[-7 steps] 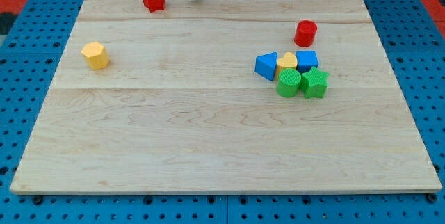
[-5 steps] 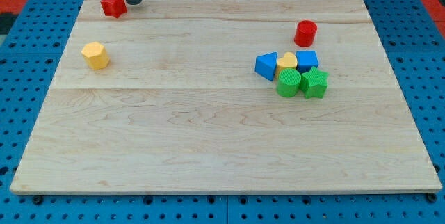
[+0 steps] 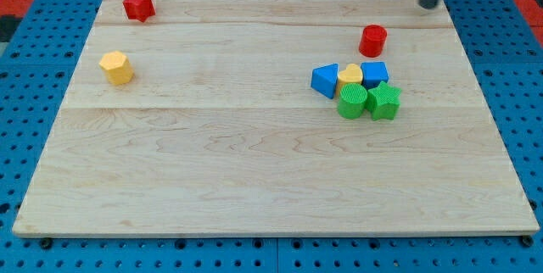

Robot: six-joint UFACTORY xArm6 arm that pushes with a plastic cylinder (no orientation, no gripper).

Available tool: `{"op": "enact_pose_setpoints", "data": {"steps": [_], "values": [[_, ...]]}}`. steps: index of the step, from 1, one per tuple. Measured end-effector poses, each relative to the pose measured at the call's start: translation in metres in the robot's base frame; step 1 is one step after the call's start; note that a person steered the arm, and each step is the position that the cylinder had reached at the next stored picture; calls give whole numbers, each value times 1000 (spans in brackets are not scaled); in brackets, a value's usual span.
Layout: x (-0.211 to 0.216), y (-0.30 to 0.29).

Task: Push red circle into red star

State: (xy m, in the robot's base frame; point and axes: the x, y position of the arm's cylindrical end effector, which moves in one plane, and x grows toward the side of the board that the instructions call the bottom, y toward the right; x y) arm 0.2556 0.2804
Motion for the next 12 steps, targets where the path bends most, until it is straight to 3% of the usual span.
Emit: {"op": "enact_pose_setpoints", "data": {"steps": [1,2,3,5,7,8,9,11,12], "values": [[69,0],[98,-46],[66,-83],[48,-158],[76,-219],[71,-235],[61,-288],[-22,-316],[-27,-327]]}}
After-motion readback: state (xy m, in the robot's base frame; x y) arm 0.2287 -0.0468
